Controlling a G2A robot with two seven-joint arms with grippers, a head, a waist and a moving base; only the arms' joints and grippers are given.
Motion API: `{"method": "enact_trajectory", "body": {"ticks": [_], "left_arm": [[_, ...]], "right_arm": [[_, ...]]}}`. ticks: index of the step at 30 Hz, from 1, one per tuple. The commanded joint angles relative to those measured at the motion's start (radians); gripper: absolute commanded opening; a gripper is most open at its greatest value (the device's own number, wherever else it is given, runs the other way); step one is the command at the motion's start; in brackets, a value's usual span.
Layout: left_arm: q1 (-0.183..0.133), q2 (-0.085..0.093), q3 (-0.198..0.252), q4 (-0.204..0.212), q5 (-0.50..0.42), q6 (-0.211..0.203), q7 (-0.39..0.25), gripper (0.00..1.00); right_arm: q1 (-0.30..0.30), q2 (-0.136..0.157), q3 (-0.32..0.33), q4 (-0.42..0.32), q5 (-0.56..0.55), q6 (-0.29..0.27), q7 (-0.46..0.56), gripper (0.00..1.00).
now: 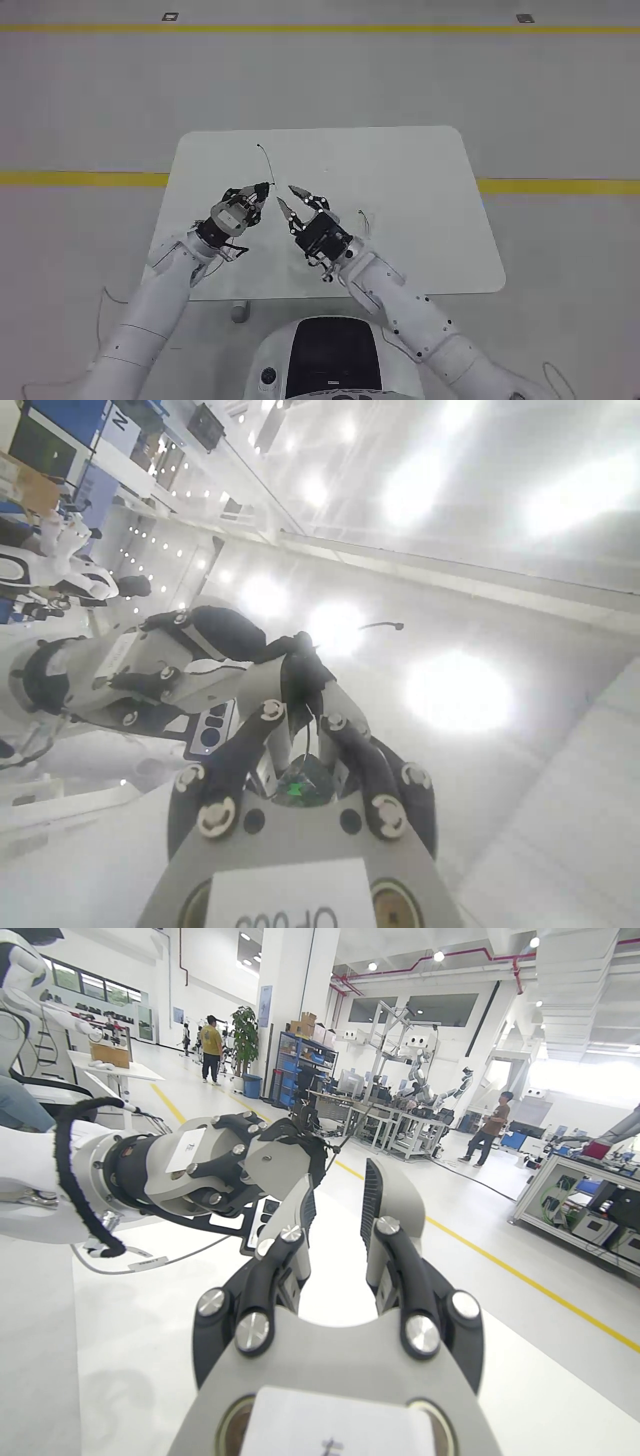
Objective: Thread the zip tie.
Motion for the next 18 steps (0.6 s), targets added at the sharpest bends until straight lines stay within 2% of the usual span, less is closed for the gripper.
{"method": "enact_trajectory", "body": {"ticks": [1, 5, 18], "left_arm": [[0.0, 0.0, 0.0, 0.0, 0.0, 0.0, 0.0, 0.0], [0.0, 0.0, 0.0, 0.0, 0.0, 0.0, 0.0, 0.0], [0.0, 0.0, 0.0, 0.0, 0.0, 0.0, 0.0, 0.0]], "right_arm": [[0.005, -0.002, -0.003, 0.004, 0.0, 0.0, -0.001, 0.16], [0.015, -0.007, -0.008, 0.01, 0.0, 0.001, -0.003, 0.12], [0.029, -0.018, -0.013, 0.025, 0.0, -0.002, -0.006, 0.13]]}}
